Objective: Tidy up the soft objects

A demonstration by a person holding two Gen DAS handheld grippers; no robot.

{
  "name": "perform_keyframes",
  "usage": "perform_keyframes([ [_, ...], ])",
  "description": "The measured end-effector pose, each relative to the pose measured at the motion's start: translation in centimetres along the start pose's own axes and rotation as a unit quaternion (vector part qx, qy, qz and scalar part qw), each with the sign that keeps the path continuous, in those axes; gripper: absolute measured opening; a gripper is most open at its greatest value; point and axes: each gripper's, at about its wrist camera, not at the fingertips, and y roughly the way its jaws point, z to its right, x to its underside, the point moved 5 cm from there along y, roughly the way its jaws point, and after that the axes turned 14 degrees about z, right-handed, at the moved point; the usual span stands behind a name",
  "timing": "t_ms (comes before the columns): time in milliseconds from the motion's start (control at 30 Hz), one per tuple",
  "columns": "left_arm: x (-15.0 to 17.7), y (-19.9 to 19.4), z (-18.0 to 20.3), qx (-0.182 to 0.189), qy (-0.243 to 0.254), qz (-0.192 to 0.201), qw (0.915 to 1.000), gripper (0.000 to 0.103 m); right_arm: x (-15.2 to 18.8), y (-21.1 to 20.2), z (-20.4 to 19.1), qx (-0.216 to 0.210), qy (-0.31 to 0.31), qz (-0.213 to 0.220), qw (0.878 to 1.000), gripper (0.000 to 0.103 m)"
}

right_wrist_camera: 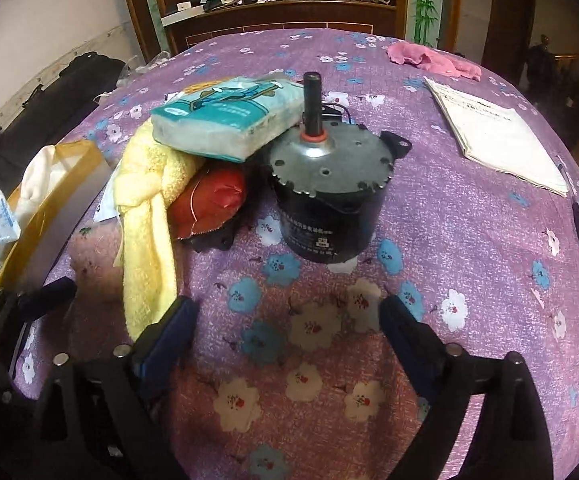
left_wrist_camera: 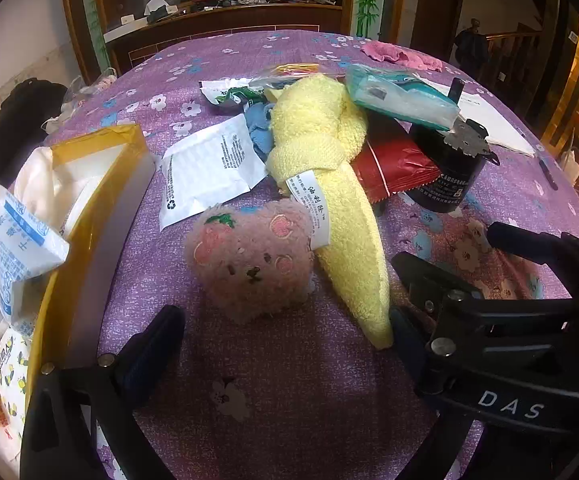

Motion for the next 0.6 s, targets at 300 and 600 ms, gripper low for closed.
perform_keyframes([
  [300,0.1,0.0,0.0,0.001,-0.001,0.0,1.0,0.102,-0.4,1.1,-0.1,0.001,-0.014,0.009,1.0,0.103],
  [600,0.1,0.0,0.0,0.001,-0.001,0.0,1.0,0.102,-0.4,1.1,-0.2,0.003,-0.014,0.011,1.0,0.103],
])
